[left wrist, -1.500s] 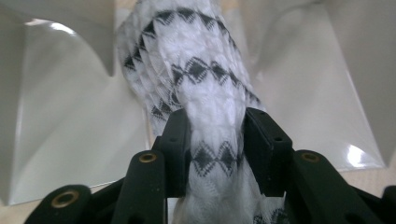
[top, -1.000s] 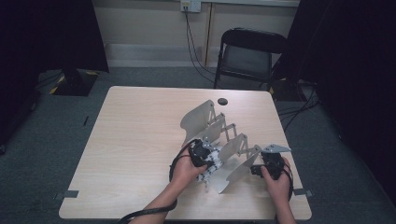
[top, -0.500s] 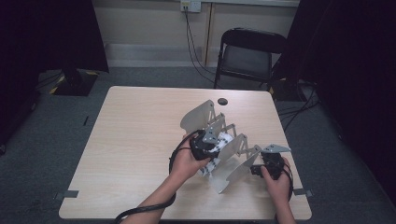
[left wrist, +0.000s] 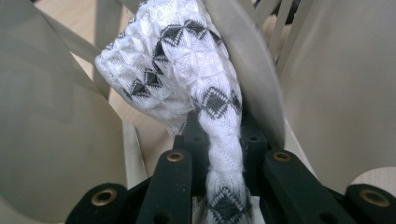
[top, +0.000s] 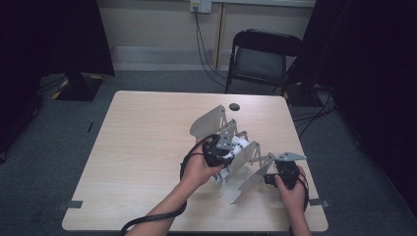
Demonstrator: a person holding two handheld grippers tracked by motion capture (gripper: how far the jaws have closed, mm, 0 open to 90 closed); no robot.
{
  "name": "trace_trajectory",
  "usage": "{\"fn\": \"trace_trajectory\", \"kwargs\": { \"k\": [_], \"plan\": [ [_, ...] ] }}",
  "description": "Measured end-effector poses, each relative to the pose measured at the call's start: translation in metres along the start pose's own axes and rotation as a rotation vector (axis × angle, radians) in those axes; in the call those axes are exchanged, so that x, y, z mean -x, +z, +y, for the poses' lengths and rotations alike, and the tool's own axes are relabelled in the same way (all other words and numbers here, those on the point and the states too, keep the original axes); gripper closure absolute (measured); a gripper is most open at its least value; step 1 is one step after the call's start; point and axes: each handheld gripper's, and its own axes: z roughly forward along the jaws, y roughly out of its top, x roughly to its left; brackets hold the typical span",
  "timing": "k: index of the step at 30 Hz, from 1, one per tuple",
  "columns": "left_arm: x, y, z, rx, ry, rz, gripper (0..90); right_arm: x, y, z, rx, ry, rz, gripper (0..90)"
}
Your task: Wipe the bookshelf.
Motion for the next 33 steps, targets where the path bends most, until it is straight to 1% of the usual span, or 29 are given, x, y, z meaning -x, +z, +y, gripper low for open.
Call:
{"fn": "trace_trajectory", "kwargs": {
  "k": [1, 2, 3, 8, 10, 11, 12, 14, 15, 16, 19, 21, 22, 25, 26, 28, 30, 32, 33],
  "plan": [
    [0.0, 0.002, -0.002, -0.008, 0.002, -0.002, 78.3, 0.0, 0.0, 0.0, 0.0, 0.0, 0.0, 15.1],
    [0.0, 0.004, -0.003, -0.008, -0.006, -0.006, 78.2, 0.0, 0.0, 0.0, 0.0, 0.0, 0.0, 15.0],
    [0.0, 0.006, -0.006, -0.018, 0.002, -0.009, 78.3, 0.0, 0.0, 0.0, 0.0, 0.0, 0.0, 15.0],
    [0.001, 0.014, -0.018, -0.042, -0.008, -0.016, 78.2, 0.0, 0.0, 0.0, 0.0, 0.0, 0.0, 15.0],
    [0.001, 0.017, -0.023, -0.059, -0.014, -0.021, 78.1, 0.0, 0.0, 0.0, 0.0, 0.0, 0.0, 15.0],
    [0.002, 0.02, -0.026, -0.057, -0.025, -0.022, 78.0, 0.0, 0.0, 0.0, 0.0, 0.0, 0.0, 15.0],
    [0.002, 0.021, -0.027, -0.065, -0.026, -0.025, 77.9, 0.0, 0.0, 0.0, 0.0, 0.0, 0.0, 15.0],
    [0.002, 0.024, -0.031, -0.083, -0.017, -0.026, 77.8, 0.0, 0.0, 0.0, 0.0, 0.0, 0.0, 15.0],
    [0.002, 0.024, -0.033, -0.1, -0.005, -0.03, 77.8, 0.0, 0.0, 0.0, 0.0, 0.0, 0.0, 15.0],
    [0.003, 0.025, -0.034, -0.094, -0.006, -0.03, 77.8, 0.0, 0.0, 0.0, 0.0, 0.0, 0.0, 15.0],
    [0.005, 0.025, -0.038, -0.105, 0.005, -0.035, 77.8, 0.0, 0.0, 0.0, 0.0, 0.0, 0.0, 15.0],
    [0.007, 0.026, -0.041, -0.104, 0.004, -0.036, 77.8, 0.0, 0.0, 0.0, 0.0, 0.0, 0.0, 15.0],
    [0.008, 0.027, -0.042, -0.103, 0.01, -0.036, 77.8, 0.0, 0.0, 0.0, 0.0, 0.0, 0.0, 15.0],
    [0.008, 0.024, -0.041, -0.116, 0.026, -0.037, 77.8, 0.0, 0.0, 0.0, 0.0, 0.0, 0.0, 15.1],
    [0.009, 0.024, -0.041, -0.104, 0.026, -0.038, 77.8, 0.0, 0.0, 0.0, 0.0, 0.0, 0.0, 15.0],
    [0.009, 0.021, -0.039, -0.109, 0.037, -0.038, 77.8, 0.0, 0.0, 0.0, 0.0, 0.0, 0.0, 15.0],
    [0.008, 0.017, -0.037, -0.103, 0.032, -0.035, 77.8, 0.0, 0.0, 0.0, 0.0, 0.0, 0.0, 15.0],
    [0.007, 0.014, -0.036, -0.096, 0.038, -0.034, 77.8, 0.0, 0.0, 0.0, 0.0, 0.0, 0.0, 15.0],
    [0.007, 0.012, -0.034, -0.087, 0.033, -0.03, 77.8, 0.0, 0.0, 0.0, 0.0, 0.0, 0.0, 15.1]
  ]
}}
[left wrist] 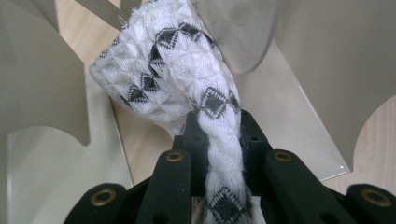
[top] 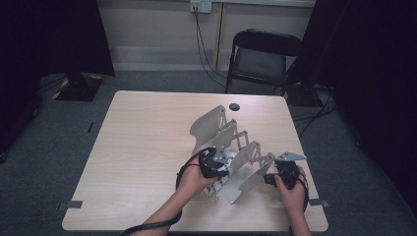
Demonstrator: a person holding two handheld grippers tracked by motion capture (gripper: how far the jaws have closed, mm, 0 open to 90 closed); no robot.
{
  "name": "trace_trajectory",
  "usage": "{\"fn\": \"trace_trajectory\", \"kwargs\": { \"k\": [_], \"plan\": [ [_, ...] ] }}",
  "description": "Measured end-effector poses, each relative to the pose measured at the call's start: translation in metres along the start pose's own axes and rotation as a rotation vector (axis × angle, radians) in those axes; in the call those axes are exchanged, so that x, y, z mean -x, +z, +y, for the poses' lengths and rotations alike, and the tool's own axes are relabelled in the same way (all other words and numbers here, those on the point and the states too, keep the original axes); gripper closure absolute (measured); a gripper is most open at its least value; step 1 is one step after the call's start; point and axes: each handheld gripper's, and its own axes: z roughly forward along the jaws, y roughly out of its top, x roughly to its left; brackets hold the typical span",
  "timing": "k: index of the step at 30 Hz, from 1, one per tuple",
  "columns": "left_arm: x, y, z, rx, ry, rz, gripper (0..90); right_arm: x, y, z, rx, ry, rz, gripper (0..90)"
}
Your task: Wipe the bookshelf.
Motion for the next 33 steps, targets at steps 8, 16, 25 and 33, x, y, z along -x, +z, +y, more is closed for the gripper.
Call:
{"fn": "trace_trajectory", "kwargs": {
  "k": [8, 16, 25, 33],
  "plan": [
    [0.002, -0.01, 0.012, 0.005, 0.035, 0.018, 77.7, 0.0, 0.0, 0.0, 0.0, 0.0, 0.0, 15.0],
    [0.003, -0.002, 0.005, 0.006, 0.03, 0.009, 77.6, 0.0, 0.0, 0.0, 0.0, 0.0, 0.0, 15.1],
    [0.002, -0.004, 0.006, 0.008, 0.029, 0.01, 77.6, 0.0, 0.0, 0.0, 0.0, 0.0, 0.0, 15.0],
    [0.0, -0.017, 0.017, 0.023, 0.058, 0.031, 77.5, 0.0, 0.0, 0.0, 0.0, 0.0, 0.0, 15.0]
  ]
}}
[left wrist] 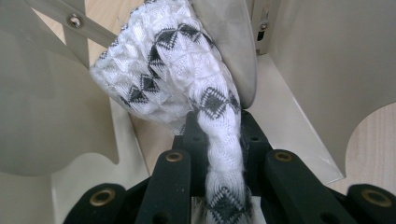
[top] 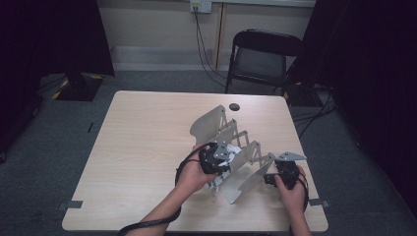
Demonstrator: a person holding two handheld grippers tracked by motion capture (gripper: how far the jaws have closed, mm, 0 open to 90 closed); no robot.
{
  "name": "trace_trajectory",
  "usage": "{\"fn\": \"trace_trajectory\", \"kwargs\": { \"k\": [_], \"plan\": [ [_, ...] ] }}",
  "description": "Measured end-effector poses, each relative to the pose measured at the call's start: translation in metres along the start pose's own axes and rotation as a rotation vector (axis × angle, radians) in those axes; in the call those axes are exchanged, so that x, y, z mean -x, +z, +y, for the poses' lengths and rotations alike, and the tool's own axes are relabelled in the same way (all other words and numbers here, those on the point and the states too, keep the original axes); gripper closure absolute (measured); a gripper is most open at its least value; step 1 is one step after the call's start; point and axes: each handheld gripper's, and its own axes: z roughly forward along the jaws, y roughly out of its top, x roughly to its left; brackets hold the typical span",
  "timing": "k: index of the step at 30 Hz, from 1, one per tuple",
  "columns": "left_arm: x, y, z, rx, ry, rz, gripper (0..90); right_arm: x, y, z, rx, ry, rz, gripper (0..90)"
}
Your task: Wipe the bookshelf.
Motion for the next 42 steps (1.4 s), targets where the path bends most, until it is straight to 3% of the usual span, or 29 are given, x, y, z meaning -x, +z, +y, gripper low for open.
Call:
{"fn": "trace_trajectory", "kwargs": {
  "k": [4, 9, 22, 26, 27, 34, 37, 42],
  "plan": [
    [-0.002, -0.006, 0.004, 0.022, 0.006, 0.001, 77.5, 0.0, 0.0, 0.0, 0.0, 0.0, 0.0, 15.0],
    [-0.002, -0.007, 0.005, 0.013, 0.014, 0.005, 77.5, 0.0, 0.0, 0.0, 0.0, 0.0, 0.0, 15.0],
    [0.002, 0.024, -0.017, -0.031, -0.031, -0.028, 76.4, 0.0, 0.0, 0.0, 0.0, 0.0, 0.0, 15.0],
    [0.001, 0.028, -0.022, -0.029, -0.083, -0.025, 68.5, 0.0, 0.0, 0.0, 0.0, 0.0, 0.0, 15.0],
    [0.0, 0.027, -0.023, -0.038, -0.079, -0.027, 66.6, 0.0, 0.0, 0.0, 0.0, 0.0, 0.0, 15.0],
    [-0.004, 0.016, -0.022, 0.009, -0.155, 0.003, 53.8, 0.0, 0.0, 0.0, 0.0, 0.001, 0.0, 15.0],
    [-0.006, 0.011, -0.024, 0.023, -0.199, 0.021, 52.9, 0.0, 0.0, 0.0, 0.0, 0.001, 0.0, 15.0],
    [-0.01, 0.021, -0.03, -0.022, -0.224, 0.029, 59.5, 0.0, 0.0, 0.0, 0.0, 0.001, 0.0, 15.0]
  ]
}}
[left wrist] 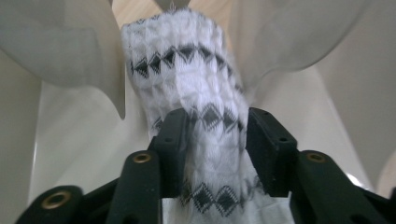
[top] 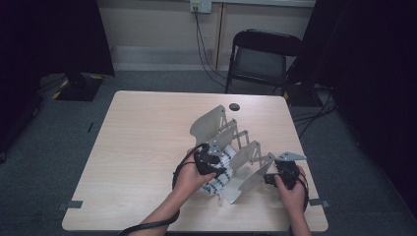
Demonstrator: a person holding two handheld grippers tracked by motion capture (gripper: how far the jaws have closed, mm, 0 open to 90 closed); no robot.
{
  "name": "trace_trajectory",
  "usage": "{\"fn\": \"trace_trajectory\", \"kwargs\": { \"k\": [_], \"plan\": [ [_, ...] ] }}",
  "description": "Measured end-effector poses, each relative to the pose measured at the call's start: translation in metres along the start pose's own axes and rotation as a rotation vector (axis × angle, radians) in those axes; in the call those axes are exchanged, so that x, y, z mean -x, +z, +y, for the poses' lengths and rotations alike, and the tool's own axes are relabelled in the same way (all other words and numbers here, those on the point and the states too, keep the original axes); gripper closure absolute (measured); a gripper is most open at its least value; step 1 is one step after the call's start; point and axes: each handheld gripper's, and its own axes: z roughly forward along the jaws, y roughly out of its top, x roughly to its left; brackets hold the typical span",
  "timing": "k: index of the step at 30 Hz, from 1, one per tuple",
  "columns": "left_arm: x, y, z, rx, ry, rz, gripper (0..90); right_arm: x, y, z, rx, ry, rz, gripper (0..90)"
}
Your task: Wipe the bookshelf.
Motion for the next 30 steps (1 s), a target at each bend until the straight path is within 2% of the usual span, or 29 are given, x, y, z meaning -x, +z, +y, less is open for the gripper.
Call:
{"fn": "trace_trajectory", "kwargs": {
  "k": [2, 4, 7, 11, 13, 15, 17, 20, 25, 30],
  "plan": [
    [0.0, 0.008, -0.003, -0.027, 0.002, 0.001, 61.0, 0.0, 0.0, 0.0, 0.0, 0.0, 0.0, 15.0],
    [0.0, 0.015, -0.006, -0.035, -0.019, 0.004, 61.0, 0.0, 0.0, 0.0, 0.002, 0.0, 0.0, 15.0],
    [0.0, 0.022, -0.009, -0.049, -0.025, 0.009, 62.0, 0.0, 0.0, 0.0, 0.0, 0.0, 0.0, 15.0],
    [-0.001, 0.027, -0.012, -0.034, -0.001, 0.001, 62.9, 0.0, 0.0, 0.0, 0.0, 0.0, 0.0, 15.1],
    [-0.002, 0.027, -0.013, -0.029, 0.002, -0.011, 68.1, 0.0, 0.0, 0.0, 0.0, 0.0, 0.0, 15.1],
    [-0.001, 0.026, -0.013, -0.033, 0.012, -0.011, 78.6, 0.0, 0.0, 0.0, 0.0, 0.0, 0.0, 15.1],
    [0.0, 0.025, -0.01, -0.056, 0.015, -0.008, 82.0, 0.0, 0.0, 0.0, 0.001, 0.0, -0.001, 15.1],
    [-0.001, 0.023, -0.006, -0.071, 0.008, -0.014, 83.8, 0.0, 0.0, 0.0, 0.0, 0.0, 0.0, 15.1],
    [0.0, 0.008, 0.002, -0.024, 0.008, -0.041, 84.4, 0.0, 0.0, 0.0, 0.0, 0.0, 0.0, 15.0],
    [0.003, -0.007, 0.016, 0.003, 0.036, -0.057, 84.5, 0.0, 0.0, 0.0, 0.0, -0.001, 0.0, 15.1]
  ]
}}
